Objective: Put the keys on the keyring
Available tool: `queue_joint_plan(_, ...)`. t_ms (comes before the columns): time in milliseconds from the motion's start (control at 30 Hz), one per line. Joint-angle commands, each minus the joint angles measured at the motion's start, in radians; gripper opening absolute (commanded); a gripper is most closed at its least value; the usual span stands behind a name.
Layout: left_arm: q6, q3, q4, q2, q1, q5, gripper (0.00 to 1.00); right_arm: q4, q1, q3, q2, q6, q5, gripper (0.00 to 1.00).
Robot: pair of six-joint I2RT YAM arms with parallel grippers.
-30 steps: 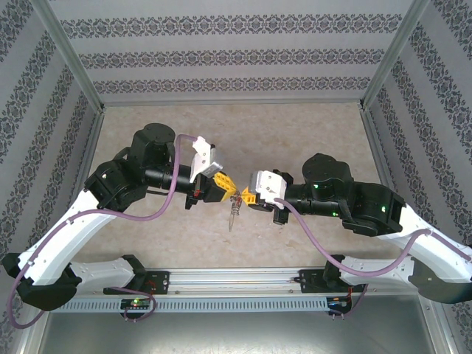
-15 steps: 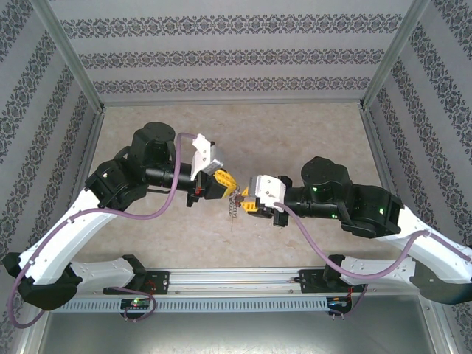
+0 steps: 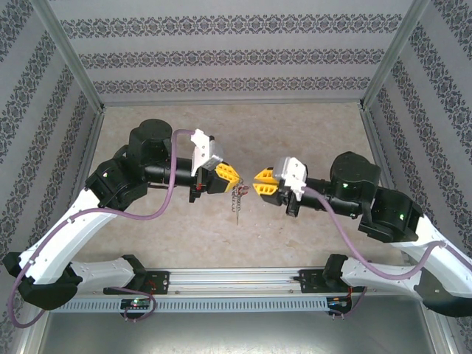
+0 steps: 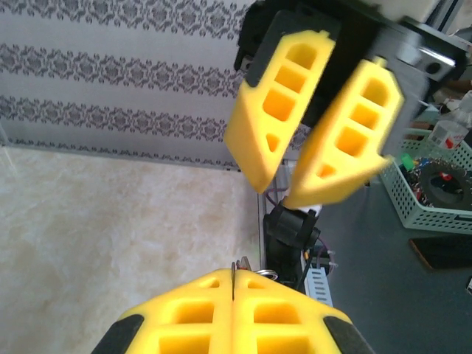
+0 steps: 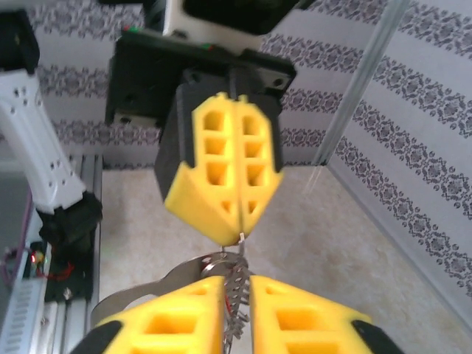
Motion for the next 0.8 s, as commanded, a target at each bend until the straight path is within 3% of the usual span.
queue_joint_plan(0, -0.016, 0.038, 0.11, 0.004, -0.001, 0.047, 0.0, 0.091, -0.054, 0.026, 0.001, 0.101, -0.107, 0.16)
queue_joint_plan(233, -0.005, 0.09, 0.11, 0.029, 0.002, 0.089, 0.0, 0.082, -0.124, 0.069, 0.077, 0.168, -0.321, 0.25)
queue_joint_plan(533, 0.002, 0.096, 0.117, 0.025, 0.02, 0.1, 0.0, 0.084, -0.157, 0.046, 0.079, 0.191, -0.358, 0.19)
queue_joint_plan(767, -0.008, 0.098, 0.133, 0.027, 0.035, 0.114, 0.0, 0.092, -0.169, 0.028, 0.076, 0.21, -0.4, 0.22)
